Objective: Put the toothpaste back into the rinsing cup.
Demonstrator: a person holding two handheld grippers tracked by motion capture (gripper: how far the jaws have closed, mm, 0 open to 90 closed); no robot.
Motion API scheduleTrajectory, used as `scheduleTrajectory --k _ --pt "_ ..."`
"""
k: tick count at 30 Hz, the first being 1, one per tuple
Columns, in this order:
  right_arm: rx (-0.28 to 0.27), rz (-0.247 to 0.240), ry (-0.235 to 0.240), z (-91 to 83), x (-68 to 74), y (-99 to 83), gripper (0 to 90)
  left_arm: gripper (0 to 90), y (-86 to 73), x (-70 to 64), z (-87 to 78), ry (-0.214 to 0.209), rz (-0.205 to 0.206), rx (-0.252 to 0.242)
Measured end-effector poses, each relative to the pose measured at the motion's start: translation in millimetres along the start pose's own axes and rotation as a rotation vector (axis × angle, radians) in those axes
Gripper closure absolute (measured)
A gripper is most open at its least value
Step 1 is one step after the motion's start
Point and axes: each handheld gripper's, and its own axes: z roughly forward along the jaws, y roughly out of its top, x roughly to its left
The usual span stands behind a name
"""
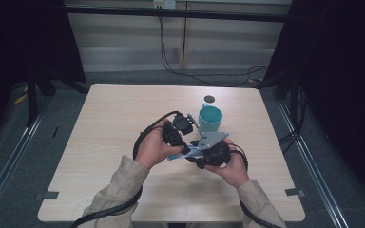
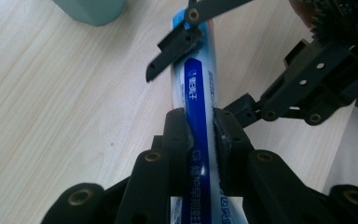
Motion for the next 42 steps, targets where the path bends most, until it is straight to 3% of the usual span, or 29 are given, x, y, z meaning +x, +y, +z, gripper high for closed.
scheduleTrajectory --k 1,6,8,10,11,12,13,16,19,24,33,36,42 --pt "0.005 0.002 0.009 -0.8 -0.2 1.3 55.6 75.9 0.4 0.6 -1.3 0.001 0.014 -0.001" --pt "0.011 0.007 0.032 -3.1 -2.3 1.9 64.4 72.0 -1.3 3.7 -4.5 -0.025 0.009 -0.061" --pt "0.014 0.010 0.019 -4.2 -2.4 2.8 67.4 68.5 -1.4 3.8 -6.6 -0.007 0.043 -0.102" --pt "0.016 0.019 0.017 -5.2 -3.6 2.9 70.2 61.3 -0.7 2.6 -8.3 0.015 0.049 -0.143" --pt "0.024 0.041 0.021 -5.9 -5.5 1.8 71.2 52.9 -0.2 3.4 -11.3 0.053 0.046 -0.171" --pt "0.024 0.041 0.021 -5.9 -5.5 1.8 71.2 46.5 -0.2 3.4 -11.3 0.053 0.046 -0.171" --pt "0.025 0.044 0.018 -6.8 -6.8 -0.5 71.5 40.7 -0.6 5.7 -13.8 0.067 0.035 -0.201" --pt "0.026 0.049 0.014 -8.7 -8.2 -2.3 71.6 37.7 -2.4 8.2 -17.1 0.091 0.019 -0.220" --pt "0.046 0.030 0.005 -13.4 -9.9 -1.9 71.7 31.9 -6.2 14.6 -23.5 0.088 -0.031 -0.297" --pt "0.048 0.034 -0.002 -16.7 -12.2 -3.2 71.7 28.6 -9.4 20.1 -29.9 0.105 -0.039 -0.308" --pt "0.077 0.014 0.013 -14.2 -10.2 -4.8 71.6 26.7 -25.6 34.7 -35.4 0.116 -0.116 -0.332" --pt "0.080 0.019 0.014 -15.0 -10.5 -4.8 71.6 25.0 -33.3 40.2 -34.5 0.136 -0.123 -0.333" --pt "0.076 0.033 0.012 -18.2 -14.4 -7.8 71.6 22.0 -46.3 47.2 -33.7 0.132 -0.164 -0.378"
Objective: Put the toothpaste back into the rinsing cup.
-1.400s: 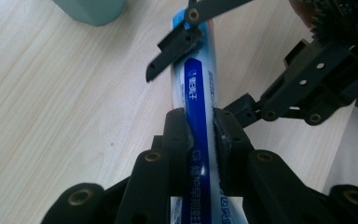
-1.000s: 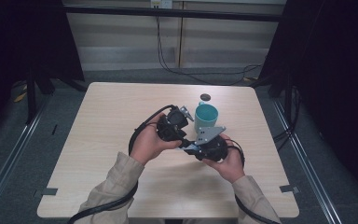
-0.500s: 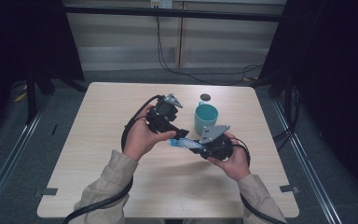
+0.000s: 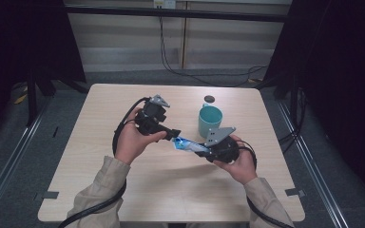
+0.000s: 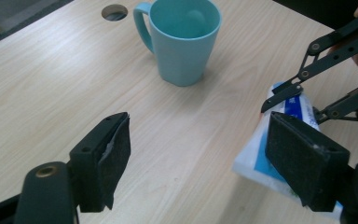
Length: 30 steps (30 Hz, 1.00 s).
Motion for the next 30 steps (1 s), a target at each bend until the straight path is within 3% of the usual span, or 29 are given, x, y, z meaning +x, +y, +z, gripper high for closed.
scheduleTrajectory --k 5,12,14,19,21,30 --pt "0.018 -0.006 0.011 -0.2 -0.1 -2.8 71.6 19.5 -7.2 6.2 -1.3 0.019 -0.007 -0.013" --pt "0.013 -0.005 0.035 -1.0 -0.4 -2.0 71.7 15.7 -22.6 18.7 -8.4 0.072 -0.062 -0.074" --pt "0.008 -0.007 0.040 -1.8 -2.4 -0.8 71.7 15.6 -28.2 22.0 -9.5 0.088 -0.070 -0.068" --pt "-0.009 0.030 0.043 -4.4 -8.1 -2.3 71.7 15.4 -38.4 24.7 -8.5 0.081 -0.076 -0.066" --pt "-0.025 0.071 0.047 -7.7 -13.1 -5.6 71.7 15.2 -41.9 24.3 -5.5 0.087 -0.070 -0.063" --pt "-0.069 0.160 0.044 -15.8 -27.3 -16.1 71.7 14.3 -63.4 21.4 19.1 0.043 -0.084 -0.036"
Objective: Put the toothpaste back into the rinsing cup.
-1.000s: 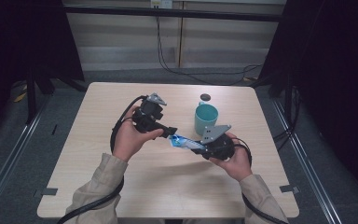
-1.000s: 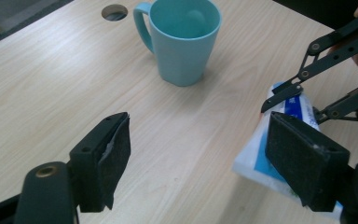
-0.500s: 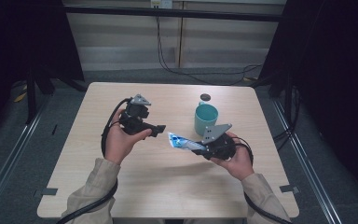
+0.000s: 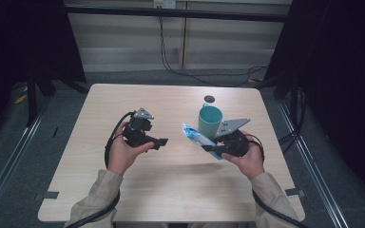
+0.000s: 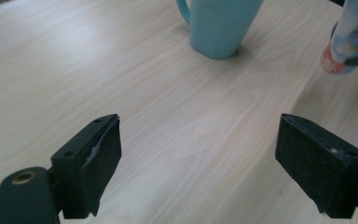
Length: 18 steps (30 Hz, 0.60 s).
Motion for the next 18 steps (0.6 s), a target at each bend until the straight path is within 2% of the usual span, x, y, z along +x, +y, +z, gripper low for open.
scheduleTrajectory --k 2,7,10,18 --pt "-0.002 0.021 0.006 -0.5 -2.0 -1.7 71.7 14.3 -7.4 -1.1 7.5 -0.015 -0.005 0.011" --pt "-0.013 0.036 0.007 -1.2 -4.4 -2.7 71.7 14.3 -16.9 -2.1 16.1 -0.022 -0.012 0.022" --pt "-0.040 0.068 0.016 -1.7 -6.9 -3.6 71.7 14.3 -24.9 -2.6 23.0 -0.021 -0.009 0.039" --pt "-0.083 0.111 0.006 -6.2 -14.2 -2.9 71.7 14.4 -40.1 -6.2 33.6 -0.025 0.013 0.054"
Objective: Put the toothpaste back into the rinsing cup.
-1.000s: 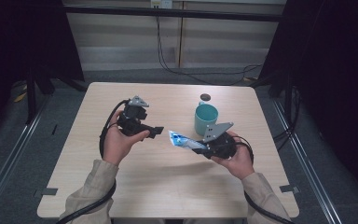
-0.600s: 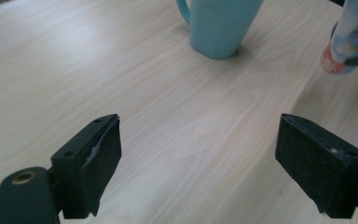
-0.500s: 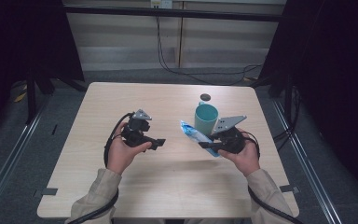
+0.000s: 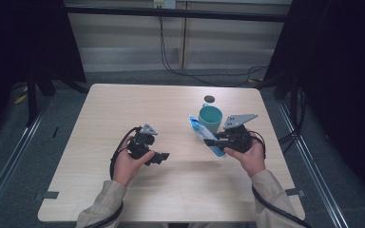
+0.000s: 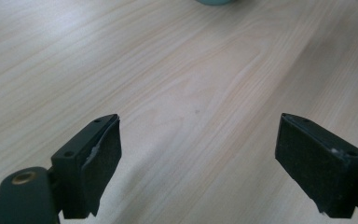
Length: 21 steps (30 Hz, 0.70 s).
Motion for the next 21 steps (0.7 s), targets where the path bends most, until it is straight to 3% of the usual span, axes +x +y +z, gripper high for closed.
scheduleTrajectory --k 5,15,21 --pt "-0.023 0.023 0.000 -3.2 -3.6 -0.1 71.7 14.5 -5.3 -2.0 4.7 0.003 0.023 0.014" --pt "-0.059 0.084 -0.007 -7.0 -12.2 -3.2 71.6 14.8 -16.6 -2.5 12.2 0.014 0.031 0.014" --pt "-0.115 0.129 -0.010 -12.0 -17.3 -2.3 71.6 14.9 -23.3 -3.9 14.6 0.030 0.055 0.022"
